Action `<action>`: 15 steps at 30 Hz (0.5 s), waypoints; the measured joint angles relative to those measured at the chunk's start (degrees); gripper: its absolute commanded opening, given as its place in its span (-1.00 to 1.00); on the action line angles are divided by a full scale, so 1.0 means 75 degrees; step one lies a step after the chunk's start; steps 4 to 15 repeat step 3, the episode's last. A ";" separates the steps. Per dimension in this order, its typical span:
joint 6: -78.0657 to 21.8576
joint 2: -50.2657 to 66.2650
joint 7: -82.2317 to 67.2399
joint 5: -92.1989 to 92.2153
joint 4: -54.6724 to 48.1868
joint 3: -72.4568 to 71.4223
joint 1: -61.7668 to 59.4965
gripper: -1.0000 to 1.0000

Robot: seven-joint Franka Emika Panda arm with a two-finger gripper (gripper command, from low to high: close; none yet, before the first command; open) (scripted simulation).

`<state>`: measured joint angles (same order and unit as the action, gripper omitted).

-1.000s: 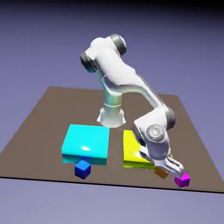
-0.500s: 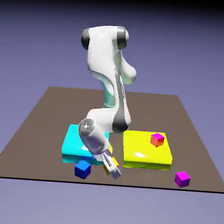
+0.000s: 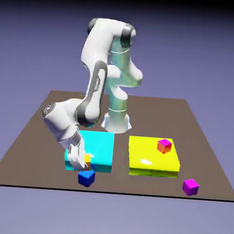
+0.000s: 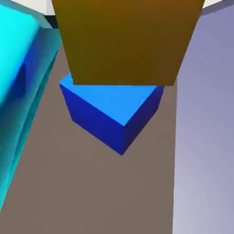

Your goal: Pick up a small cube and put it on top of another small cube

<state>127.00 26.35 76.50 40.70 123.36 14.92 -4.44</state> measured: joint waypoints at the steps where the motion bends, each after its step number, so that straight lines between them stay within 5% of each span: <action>1: -0.0004 0.0000 0.0013 -0.0023 0.0000 0.0001 0.0001 1.00; 15: -0.0123 -0.0164 0.0166 -0.0246 -0.0028 -0.0209 -0.0275 1.00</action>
